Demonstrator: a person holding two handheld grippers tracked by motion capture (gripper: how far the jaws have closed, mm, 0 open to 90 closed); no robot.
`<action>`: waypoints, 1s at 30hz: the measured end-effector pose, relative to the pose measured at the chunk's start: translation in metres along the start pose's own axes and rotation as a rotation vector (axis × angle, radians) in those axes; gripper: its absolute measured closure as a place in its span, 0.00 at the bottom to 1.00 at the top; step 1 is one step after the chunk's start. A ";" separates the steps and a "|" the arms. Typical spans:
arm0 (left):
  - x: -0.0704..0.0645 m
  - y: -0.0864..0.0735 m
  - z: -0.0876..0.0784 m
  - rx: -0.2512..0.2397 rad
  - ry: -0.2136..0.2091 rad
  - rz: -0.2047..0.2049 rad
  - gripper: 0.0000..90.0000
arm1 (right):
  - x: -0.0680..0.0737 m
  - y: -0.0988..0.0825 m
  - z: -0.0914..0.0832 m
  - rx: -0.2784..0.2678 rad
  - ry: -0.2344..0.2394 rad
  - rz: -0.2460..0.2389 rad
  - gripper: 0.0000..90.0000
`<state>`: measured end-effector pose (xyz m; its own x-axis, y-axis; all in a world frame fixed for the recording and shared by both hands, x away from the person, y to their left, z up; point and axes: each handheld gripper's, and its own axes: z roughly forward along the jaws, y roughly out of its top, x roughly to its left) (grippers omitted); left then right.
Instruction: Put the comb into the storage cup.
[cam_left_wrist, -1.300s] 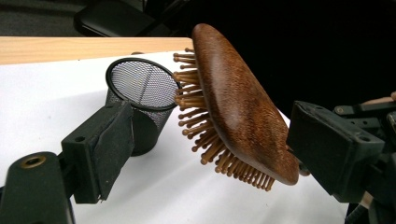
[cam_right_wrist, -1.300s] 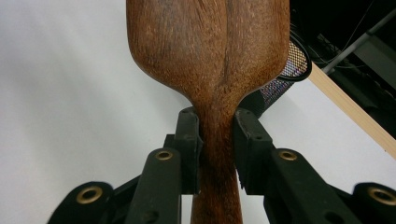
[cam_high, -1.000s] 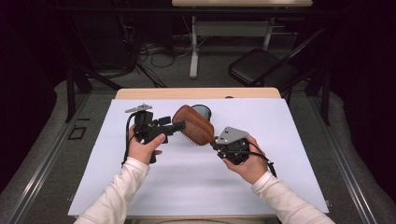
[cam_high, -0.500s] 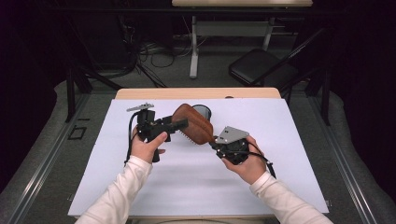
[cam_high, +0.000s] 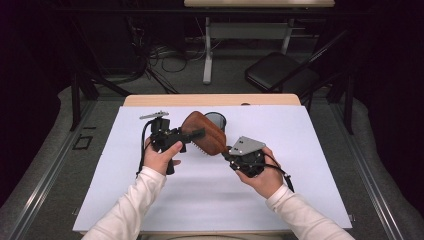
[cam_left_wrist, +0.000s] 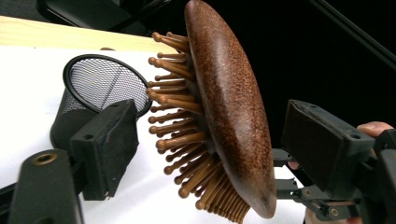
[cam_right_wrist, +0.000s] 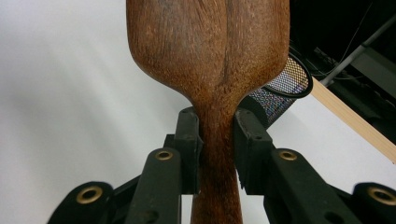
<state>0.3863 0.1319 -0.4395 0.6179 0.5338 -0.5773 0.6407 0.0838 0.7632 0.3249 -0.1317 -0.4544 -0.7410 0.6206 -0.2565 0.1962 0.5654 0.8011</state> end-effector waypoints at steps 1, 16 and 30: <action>0.000 0.000 0.000 -0.001 -0.001 -0.003 0.22 | 0.000 0.000 0.000 -0.001 0.000 0.000 0.82; 0.000 -0.001 0.002 -0.010 -0.010 -0.047 0.36 | 0.002 -0.001 0.001 -0.009 0.002 0.004 0.82; 0.002 -0.003 0.002 -0.020 -0.031 -0.096 0.42 | 0.002 -0.002 0.003 -0.019 0.003 0.012 0.82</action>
<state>0.3865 0.1312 -0.4441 0.5677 0.4963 -0.6568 0.6890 0.1501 0.7090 0.3245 -0.1298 -0.4580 -0.7408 0.6253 -0.2453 0.1925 0.5476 0.8143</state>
